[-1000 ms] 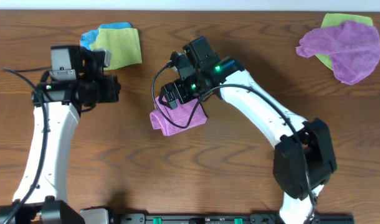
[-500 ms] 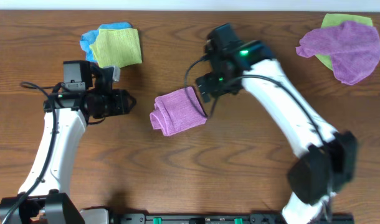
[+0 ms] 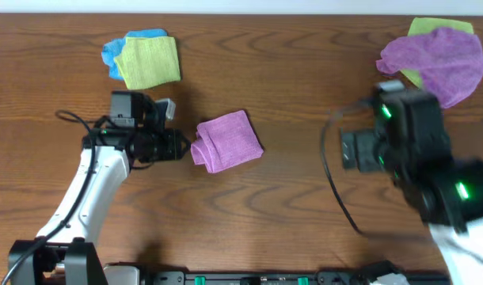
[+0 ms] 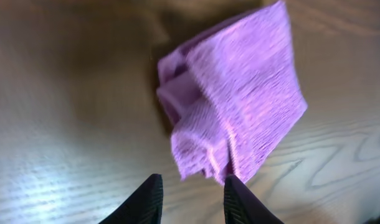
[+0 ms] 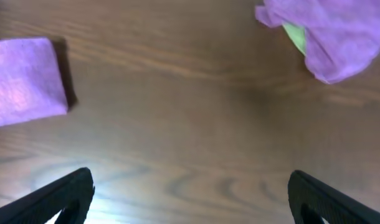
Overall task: Fold the cloth
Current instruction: 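Move the left gripper to the folded pink cloth's left edge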
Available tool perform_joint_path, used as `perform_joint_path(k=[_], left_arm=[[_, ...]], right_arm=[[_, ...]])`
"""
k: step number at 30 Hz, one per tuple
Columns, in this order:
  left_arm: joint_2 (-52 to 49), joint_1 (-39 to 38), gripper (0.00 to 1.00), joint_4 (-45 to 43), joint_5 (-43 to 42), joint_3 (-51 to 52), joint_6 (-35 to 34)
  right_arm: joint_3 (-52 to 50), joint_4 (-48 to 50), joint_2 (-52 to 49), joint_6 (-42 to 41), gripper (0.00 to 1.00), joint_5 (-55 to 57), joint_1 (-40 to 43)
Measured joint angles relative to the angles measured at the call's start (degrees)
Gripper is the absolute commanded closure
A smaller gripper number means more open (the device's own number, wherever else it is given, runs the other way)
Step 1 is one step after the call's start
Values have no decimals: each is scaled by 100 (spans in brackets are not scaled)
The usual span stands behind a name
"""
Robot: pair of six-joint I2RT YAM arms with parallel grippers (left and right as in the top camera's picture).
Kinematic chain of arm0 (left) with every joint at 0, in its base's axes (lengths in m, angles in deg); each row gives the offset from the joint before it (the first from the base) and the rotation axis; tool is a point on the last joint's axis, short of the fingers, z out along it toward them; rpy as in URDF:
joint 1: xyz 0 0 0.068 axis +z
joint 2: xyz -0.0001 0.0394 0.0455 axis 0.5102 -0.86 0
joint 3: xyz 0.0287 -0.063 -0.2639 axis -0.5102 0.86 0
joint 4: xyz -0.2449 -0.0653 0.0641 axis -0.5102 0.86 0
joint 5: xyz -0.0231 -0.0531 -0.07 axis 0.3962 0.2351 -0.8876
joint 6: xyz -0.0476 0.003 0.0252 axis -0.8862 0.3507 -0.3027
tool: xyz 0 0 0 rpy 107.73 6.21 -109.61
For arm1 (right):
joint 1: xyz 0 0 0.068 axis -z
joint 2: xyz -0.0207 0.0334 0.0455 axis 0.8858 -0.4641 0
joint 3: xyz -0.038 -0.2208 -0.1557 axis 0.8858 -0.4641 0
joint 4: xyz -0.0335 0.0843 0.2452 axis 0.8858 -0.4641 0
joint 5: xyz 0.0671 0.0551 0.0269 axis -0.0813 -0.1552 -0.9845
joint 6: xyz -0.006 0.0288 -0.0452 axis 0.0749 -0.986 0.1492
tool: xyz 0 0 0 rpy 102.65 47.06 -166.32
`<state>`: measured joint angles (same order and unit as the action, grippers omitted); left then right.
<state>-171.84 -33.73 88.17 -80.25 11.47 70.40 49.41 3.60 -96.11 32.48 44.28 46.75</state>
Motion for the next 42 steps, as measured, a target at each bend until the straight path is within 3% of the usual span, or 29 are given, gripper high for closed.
perform_joint_path(k=[6, 12, 14, 17, 19, 32, 36, 42], left_arm=[[0, -2, 66, 7, 11, 98, -127], [0, 0, 63, -284, 70, 472, -214], [0, -2, 52, -518, 92, 695, -315], [0, 0, 22, -942, 42, 977, -520], [0, 0, 15, -1231, -72, 1119, -599], [0, 11, 14, -2286, -1222, 1394, -1099], [0, 409, 13, -2441, -1661, 1639, -1128], [2, 916, 3, -2441, -2422, 1679, -826]], right_arm=[[-1091, 216, 1762, 168, 1, -72, 162], [-1786, 608, 1963, 170, 1, -492, 166], [-1788, 664, 1928, 170, 1, -555, 173], [-1788, 697, 1878, 179, 1, -638, 173], [-1788, 710, 1821, 199, 1, -697, 173], [-1788, 702, 1711, 256, 1, -824, 173], [-1788, 629, 1711, 262, 1, -824, 173], [-1788, 592, 1556, 363, 1, -822, 173]])
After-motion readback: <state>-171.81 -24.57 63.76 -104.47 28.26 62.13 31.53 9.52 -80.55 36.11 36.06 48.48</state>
